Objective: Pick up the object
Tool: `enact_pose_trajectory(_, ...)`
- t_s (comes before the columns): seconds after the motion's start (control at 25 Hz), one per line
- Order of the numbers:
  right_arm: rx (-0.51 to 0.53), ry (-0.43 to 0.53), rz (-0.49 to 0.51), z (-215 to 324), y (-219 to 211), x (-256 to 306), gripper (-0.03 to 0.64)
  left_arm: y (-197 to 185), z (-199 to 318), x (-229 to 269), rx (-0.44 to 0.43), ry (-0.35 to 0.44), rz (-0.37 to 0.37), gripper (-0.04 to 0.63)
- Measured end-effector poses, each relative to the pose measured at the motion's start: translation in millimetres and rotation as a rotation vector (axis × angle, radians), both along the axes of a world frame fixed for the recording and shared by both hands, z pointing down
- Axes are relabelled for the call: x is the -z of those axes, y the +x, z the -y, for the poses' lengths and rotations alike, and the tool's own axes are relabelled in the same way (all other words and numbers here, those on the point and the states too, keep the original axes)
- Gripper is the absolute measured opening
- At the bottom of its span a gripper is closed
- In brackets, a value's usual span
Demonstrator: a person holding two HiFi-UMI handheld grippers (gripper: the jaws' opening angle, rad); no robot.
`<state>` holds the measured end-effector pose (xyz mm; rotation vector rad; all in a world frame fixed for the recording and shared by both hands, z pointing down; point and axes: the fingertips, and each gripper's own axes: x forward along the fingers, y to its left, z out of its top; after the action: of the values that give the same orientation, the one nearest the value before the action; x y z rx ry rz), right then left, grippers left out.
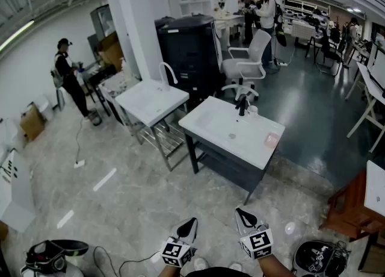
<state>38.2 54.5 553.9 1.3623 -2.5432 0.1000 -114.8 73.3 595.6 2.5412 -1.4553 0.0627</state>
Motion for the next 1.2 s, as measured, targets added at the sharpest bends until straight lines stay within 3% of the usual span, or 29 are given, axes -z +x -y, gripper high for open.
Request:
enact_pose_trajectory(0.48,-0.019,0.012,-0.002,-10,1,8,0.002,6,-12,2,-0.019,-0.002,-0.012,0.018)
enact_pose_trajectory(0.64,-0.013,0.023,0.051,-10,-10,13,0.002,2,-13,2,-0.036,0.002,-0.008,0.018)
enact_pose_trajectory(1.2,-0.048,0.023,0.113,-13,-62,10,0.003,-53,-9,-6,-0.066,0.016,-0.009,0.018)
